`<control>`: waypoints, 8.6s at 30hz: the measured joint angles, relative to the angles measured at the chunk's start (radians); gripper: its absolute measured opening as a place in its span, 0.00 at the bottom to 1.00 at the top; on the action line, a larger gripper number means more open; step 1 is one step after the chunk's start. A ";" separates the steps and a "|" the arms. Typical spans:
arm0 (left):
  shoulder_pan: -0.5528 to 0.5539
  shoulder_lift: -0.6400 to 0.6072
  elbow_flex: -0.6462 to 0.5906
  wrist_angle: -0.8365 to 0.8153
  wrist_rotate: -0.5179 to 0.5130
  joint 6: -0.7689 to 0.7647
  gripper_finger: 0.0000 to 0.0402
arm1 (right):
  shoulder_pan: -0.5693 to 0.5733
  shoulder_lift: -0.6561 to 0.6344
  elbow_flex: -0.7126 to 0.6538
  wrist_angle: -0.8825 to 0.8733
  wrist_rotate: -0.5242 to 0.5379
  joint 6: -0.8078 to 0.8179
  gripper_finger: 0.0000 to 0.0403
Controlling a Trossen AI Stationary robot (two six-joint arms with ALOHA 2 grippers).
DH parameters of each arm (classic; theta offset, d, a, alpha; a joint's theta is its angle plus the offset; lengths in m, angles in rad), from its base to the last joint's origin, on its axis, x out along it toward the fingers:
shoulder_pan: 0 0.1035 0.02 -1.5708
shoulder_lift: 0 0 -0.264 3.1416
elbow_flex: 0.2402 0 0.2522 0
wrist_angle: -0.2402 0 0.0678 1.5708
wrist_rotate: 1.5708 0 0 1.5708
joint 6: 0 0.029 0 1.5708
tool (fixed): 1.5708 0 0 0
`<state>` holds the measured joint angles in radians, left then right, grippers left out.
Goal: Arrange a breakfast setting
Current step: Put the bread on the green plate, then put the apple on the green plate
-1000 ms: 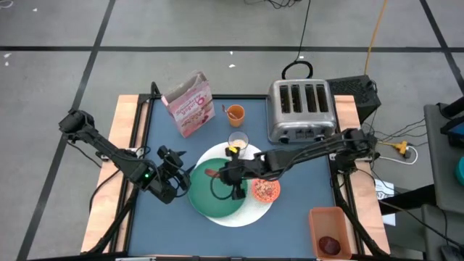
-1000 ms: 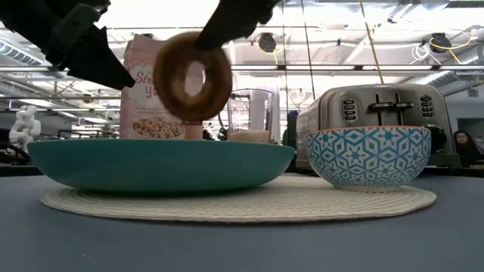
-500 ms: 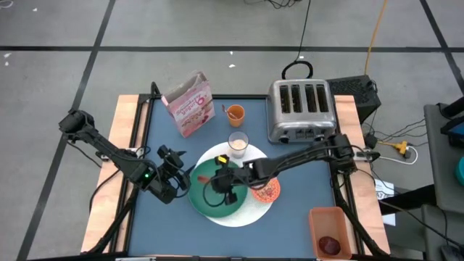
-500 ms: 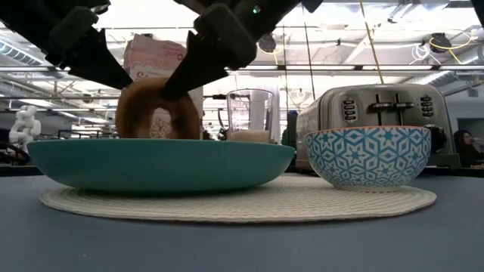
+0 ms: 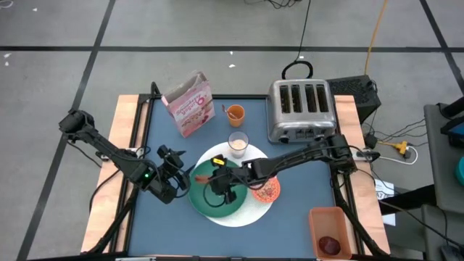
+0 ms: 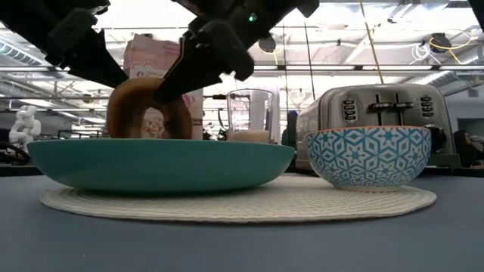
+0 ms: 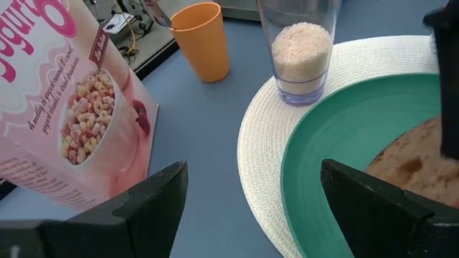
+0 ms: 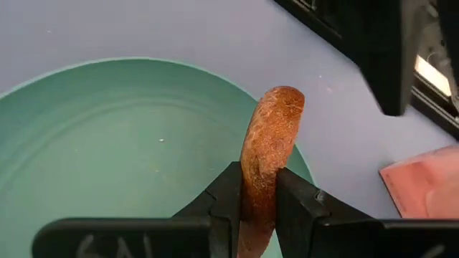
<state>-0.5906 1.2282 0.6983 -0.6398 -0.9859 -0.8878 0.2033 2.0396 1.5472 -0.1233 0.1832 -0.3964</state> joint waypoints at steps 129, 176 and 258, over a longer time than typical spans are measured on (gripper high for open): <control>-0.004 0.000 0.000 0.458 0.140 0.407 0.80 | 0.664 -0.560 0.000 -0.982 -0.189 1.792 0.93; -0.088 0.000 0.000 0.458 0.138 0.385 0.80 | 1.010 -0.210 -0.001 -1.242 -0.180 1.885 0.95; -0.088 0.000 0.000 0.458 0.139 0.377 0.80 | 1.049 -0.105 -0.001 -1.150 -0.211 2.071 0.95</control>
<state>-0.6785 1.2282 0.6983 -0.1822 -0.8471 -0.5110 1.2518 1.9347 1.5463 -1.2733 -0.0281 1.6749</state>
